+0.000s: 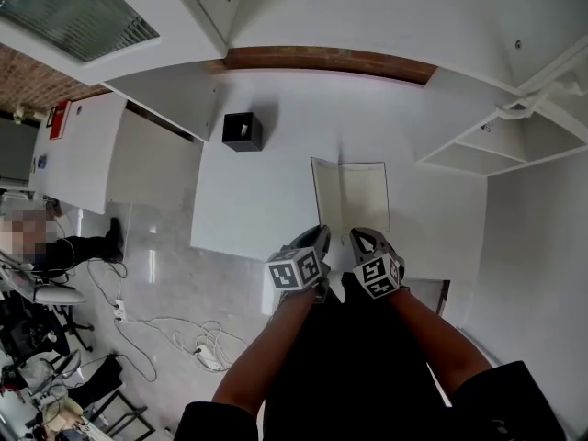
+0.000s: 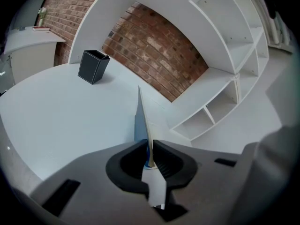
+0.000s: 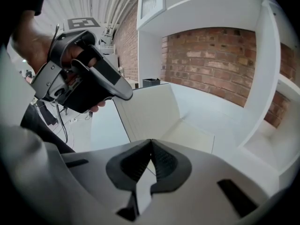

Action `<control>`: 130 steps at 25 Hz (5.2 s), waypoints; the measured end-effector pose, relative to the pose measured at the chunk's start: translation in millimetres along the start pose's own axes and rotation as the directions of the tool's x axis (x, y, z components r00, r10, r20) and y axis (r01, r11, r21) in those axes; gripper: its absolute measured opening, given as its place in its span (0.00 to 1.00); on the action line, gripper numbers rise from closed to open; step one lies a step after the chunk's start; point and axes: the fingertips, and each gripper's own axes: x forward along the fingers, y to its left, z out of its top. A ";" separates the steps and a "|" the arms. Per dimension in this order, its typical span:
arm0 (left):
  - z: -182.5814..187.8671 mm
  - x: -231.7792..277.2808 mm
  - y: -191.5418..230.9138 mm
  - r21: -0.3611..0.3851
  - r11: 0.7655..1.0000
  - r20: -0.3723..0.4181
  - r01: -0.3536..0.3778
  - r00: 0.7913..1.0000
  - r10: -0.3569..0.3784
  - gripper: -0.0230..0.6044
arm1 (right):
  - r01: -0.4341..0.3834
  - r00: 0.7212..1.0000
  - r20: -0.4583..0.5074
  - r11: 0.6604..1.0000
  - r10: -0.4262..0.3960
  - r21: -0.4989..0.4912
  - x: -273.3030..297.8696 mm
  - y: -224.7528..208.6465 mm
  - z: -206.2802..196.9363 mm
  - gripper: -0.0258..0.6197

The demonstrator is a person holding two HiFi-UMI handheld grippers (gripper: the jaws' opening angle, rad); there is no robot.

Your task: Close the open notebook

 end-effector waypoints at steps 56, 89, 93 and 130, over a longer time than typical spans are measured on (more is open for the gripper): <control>-95.3 173.8 -83.6 0.145 0.988 -0.239 -0.049 0.967 0.083 0.12 | 0.054 0.996 -0.074 0.982 -0.041 0.179 -54.4 -151.8 -93.6 0.04; 44.0 -24.6 -146.5 0.391 0.898 0.172 0.199 0.943 -0.284 0.09 | 0.057 0.951 0.259 0.918 -0.169 0.392 -178.0 -164.6 63.9 0.04; 84.8 -107.1 -146.0 0.461 0.884 0.308 0.079 0.920 -0.243 0.08 | 0.182 0.891 0.313 0.890 -0.329 0.417 -226.2 -158.9 112.9 0.04; 123.4 -277.4 -82.0 0.513 0.856 0.470 -0.066 0.856 -0.215 0.08 | 0.347 0.782 0.353 0.830 -0.513 0.438 -310.4 -48.7 167.2 0.04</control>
